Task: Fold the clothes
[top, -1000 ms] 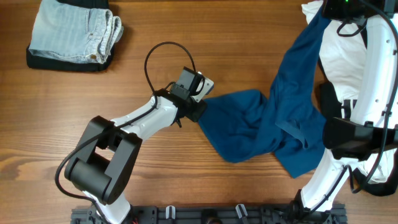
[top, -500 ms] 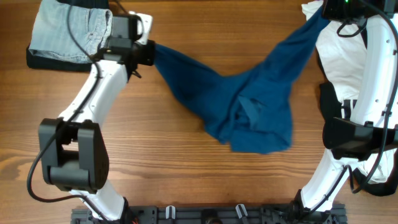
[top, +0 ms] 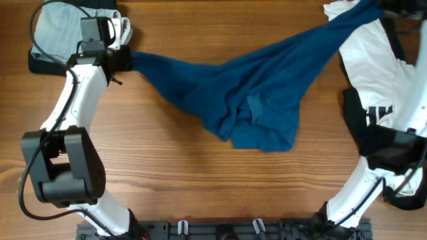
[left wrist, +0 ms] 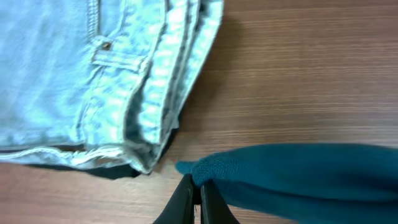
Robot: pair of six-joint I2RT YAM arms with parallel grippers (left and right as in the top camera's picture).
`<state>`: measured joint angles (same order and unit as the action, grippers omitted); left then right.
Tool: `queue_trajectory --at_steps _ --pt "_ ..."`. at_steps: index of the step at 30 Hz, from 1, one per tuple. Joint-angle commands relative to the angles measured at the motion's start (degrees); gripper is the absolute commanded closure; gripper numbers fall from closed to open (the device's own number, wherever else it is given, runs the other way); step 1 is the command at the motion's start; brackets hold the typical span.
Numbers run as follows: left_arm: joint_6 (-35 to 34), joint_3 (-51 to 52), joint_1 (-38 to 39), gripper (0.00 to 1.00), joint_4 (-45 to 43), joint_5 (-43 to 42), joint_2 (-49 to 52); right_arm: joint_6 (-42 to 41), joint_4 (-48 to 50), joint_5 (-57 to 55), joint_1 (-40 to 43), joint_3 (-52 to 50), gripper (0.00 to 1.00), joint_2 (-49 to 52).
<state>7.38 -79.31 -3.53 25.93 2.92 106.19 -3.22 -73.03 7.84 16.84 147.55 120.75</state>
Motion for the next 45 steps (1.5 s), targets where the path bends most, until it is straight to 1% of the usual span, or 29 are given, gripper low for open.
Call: queue_trajectory --at_steps 1,3,5,10,11,13,14,15,16,17,18,19,20,21,23,24,27,30,33,34,35,36,38,39,42,44,45 --pt "-2.8 -1.1 -1.8 0.96 0.5 1.7 -3.1 4.9 1.4 9.9 5.0 0.7 0.96 -6.4" --pt "-3.0 -1.1 -1.8 0.96 0.7 1.7 -4.8 7.8 0.1 12.9 6.0 0.7 0.96 -7.0" --pt "-3.6 -1.1 -1.7 0.96 1.3 1.6 -6.8 10.3 -2.1 13.4 6.0 0.7 0.96 -6.9" --pt "-3.6 -1.1 -0.7 0.96 4.9 1.7 -10.9 12.3 -5.0 13.4 3.5 -0.2 0.96 -5.7" --pt "-3.6 -1.1 -0.5 0.95 5.2 1.7 -11.1 12.3 -5.0 13.4 2.9 -0.6 0.96 -5.6" --pt "-3.6 -1.1 -0.4 0.87 5.2 1.7 -10.9 12.2 -4.9 13.4 2.2 -1.3 0.96 -5.6" --pt "-3.6 -1.1 -0.4 0.8 5.2 1.7 -10.8 12.3 -4.8 13.4 1.9 -1.8 0.96 -5.6" --pt "-3.6 -1.1 -0.5 0.65 5.2 1.7 -10.8 12.3 -4.7 13.4 1.9 -2.3 0.96 -5.6" --pt "-3.6 -1.1 -0.5 0.37 4.9 1.7 -10.8 12.3 -4.4 13.4 1.9 -2.9 0.96 -5.6" --pt "-3.5 -1.1 -0.5 0.21 4.4 1.7 -10.8 12.3 -4.4 13.4 1.9 -3.3 0.96 -5.6" --pt "-3.6 -1.1 -0.5 0.11 4.0 1.7 -10.8 12.3 -4.3 13.4 1.9 -3.5 0.96 -5.6" --pt "-3.6 -1.1 -0.5 0.06 3.9 1.6 -10.8 12.3 -4.5 13.4 1.9 -3.5 0.96 -5.6" --pt "-3.6 -1.1 -0.3 0.04 4.3 1.2 -11.1 12.3 -4.6 13.4 1.9 -3.5 0.96 -5.6" --pt "-3.5 -1.1 0.0 0.04 5.2 0.0 -11.6 12.3 -4.7 13.4 1.9 -3.5 0.96 -5.6" --pt "-1.8 -1.1 1.8 0.03 8.8 -6.6 -12.9 12.3 -5.0 13.4 1.9 -3.5 0.96 -5.6" --pt "-1.1 -1.1 3.4 0.03 11.1 -9.7 -13.3 12.3 -5.1 13.4 1.9 -3.5 0.96 -5.6" --pt "1.4 -1.0 9.6 0.03 17.2 -14.8 -13.0 12.3 -5.6 13.4 1.9 -3.5 0.96 -5.6" --pt "4.1 -1.0 18.0 0.03 21.6 -15.0 -12.2 12.2 -6.1 13.4 1.9 -3.5 0.96 -5.6" --pt "4.5 -0.9 26.6 0.03 22.4 -14.8 -10.7 12.2 -6.4 13.4 1.9 -3.5 0.96 -5.6" --pt "5.6 -0.9 28.9 0.04 22.5 -14.9 -10.1 12.2 -6.6 13.4 1.9 -3.5 0.96 -5.6" --pt "5.9 -0.9 31.3 0.05 22.5 -14.2 -9.2 12.2 -6.7 13.4 1.9 -3.5 0.96 -5.6" --pt "5.9 -0.9 33.4 0.09 22.6 -13.3 -8.1 12.2 -6.8 13.4 1.9 -3.5 0.96 -5.6" --pt "5.7 -0.9 36.1 0.14 22.8 -13.4 -6.2 12.2 -7.0 13.4 1.9 -3.5 0.96 -5.6" --pt "5.7 -0.9 38.1 0.2 23.0 -13.4 -4.3 12.2 -7.1 13.4 1.9 -3.5 0.96 -5.6" --pt "5.7 -0.9 41.5 0.24 23.1 -13.5 -1.8 12.2 -7.1 13.1 1.9 -3.5 0.96 -5.6" --pt "5.9 -0.9 44.0 0.25 23.1 -13.7 -0.9 12.2 -7.2 13.0 1.9 -3.5 0.96 -5.6" --pt "7.2 -0.9 44.8 0.25 22.9 -13.7 -0.5 12.2 -7.2 13.0 1.9 -3.5 0.96 -5.6"
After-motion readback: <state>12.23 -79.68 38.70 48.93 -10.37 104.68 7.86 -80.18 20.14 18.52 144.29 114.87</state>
